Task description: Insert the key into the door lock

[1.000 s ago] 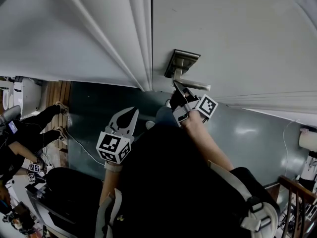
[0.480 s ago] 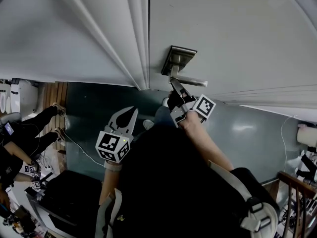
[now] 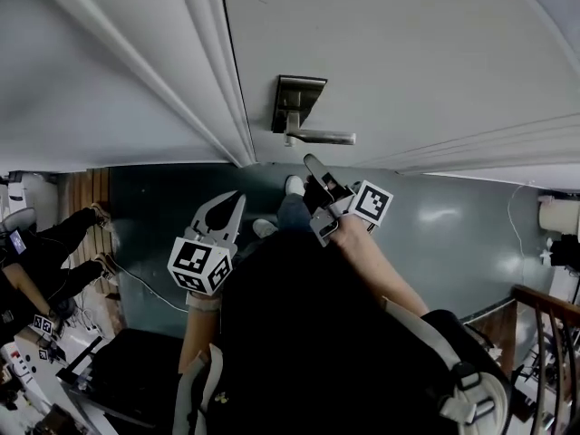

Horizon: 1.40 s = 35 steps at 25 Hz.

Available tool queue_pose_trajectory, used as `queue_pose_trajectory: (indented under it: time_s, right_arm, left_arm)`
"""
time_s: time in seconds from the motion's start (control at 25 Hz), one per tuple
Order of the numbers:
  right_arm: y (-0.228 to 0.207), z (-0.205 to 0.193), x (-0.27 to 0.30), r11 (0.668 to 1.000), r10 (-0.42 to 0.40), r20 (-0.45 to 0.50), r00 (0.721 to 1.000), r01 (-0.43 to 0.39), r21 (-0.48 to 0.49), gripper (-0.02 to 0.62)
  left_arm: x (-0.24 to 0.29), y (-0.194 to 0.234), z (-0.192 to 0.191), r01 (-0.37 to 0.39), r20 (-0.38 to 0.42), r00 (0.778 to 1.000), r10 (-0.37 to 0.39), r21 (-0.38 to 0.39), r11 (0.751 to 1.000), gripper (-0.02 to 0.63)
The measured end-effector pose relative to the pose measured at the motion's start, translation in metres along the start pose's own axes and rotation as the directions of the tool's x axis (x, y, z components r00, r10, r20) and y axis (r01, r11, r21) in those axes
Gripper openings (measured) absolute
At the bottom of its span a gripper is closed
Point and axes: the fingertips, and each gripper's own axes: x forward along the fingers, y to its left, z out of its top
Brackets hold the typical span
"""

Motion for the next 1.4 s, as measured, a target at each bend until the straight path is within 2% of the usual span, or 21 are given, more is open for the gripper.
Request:
queue_pose_trajectory:
  time_s: [0.12, 0.24, 0.32, 0.44, 0.6, 0.84, 1.16, 1.24, 1.4]
  right_arm:
    - [0.016, 0.005, -0.007, 0.991, 0.000, -0.016, 1.000, -0.002, -0.130, 0.034]
    - [0.031, 0.011, -0.014, 0.956, -0.027, -0.034, 0.999, 0.016, -0.294, 0.032]
    - [0.042, 0.014, -0.019, 0.912, -0.048, -0.043, 0.998, 0.026, -0.410, 0.032]
    - [0.057, 0.018, -0.025, 0.827, -0.076, -0.055, 0.996, 0.032, -0.562, 0.032]
    - [0.077, 0.023, -0.031, 0.719, -0.109, -0.068, 0.992, 0.032, -0.694, 0.032]
    - [0.104, 0.036, -0.042, 0.568, -0.160, -0.067, 0.985, 0.036, -0.823, 0.034]
    - [0.127, 0.042, -0.051, 0.374, -0.230, -0.028, 0.973, 0.062, -0.925, 0.034]
    - [0.129, 0.042, -0.052, 0.346, -0.251, -0.012, 0.968, 0.078, -0.935, 0.034]
    - [0.128, 0.043, -0.053, 0.333, -0.277, -0.008, 0.961, 0.088, -0.939, 0.034]
  left_arm:
    - [0.007, -0.004, 0.004, 0.026, 0.006, 1.000, -0.026, 0.009, 1.000, 0.008]
    - [0.013, -0.004, 0.009, 0.038, 0.015, 0.999, -0.039, 0.014, 0.999, 0.008]
    - [0.017, -0.004, 0.014, 0.045, 0.022, 0.999, -0.046, 0.021, 0.999, 0.008]
    - [0.021, -0.004, 0.026, 0.051, 0.038, 0.998, -0.053, 0.039, 0.998, 0.008]
    - [0.025, -0.004, 0.043, 0.050, 0.066, 0.996, -0.054, 0.060, 0.997, 0.008]
    - [0.029, -0.012, 0.066, 0.052, 0.094, 0.994, -0.063, 0.113, 0.992, 0.008]
    - [0.028, -0.021, 0.089, 0.043, 0.112, 0.991, -0.067, 0.199, 0.979, 0.008]
    - [0.027, -0.023, 0.093, 0.042, 0.114, 0.991, -0.067, 0.206, 0.978, 0.008]
    - [0.025, -0.025, 0.096, 0.046, 0.111, 0.991, -0.072, 0.219, 0.975, 0.008]
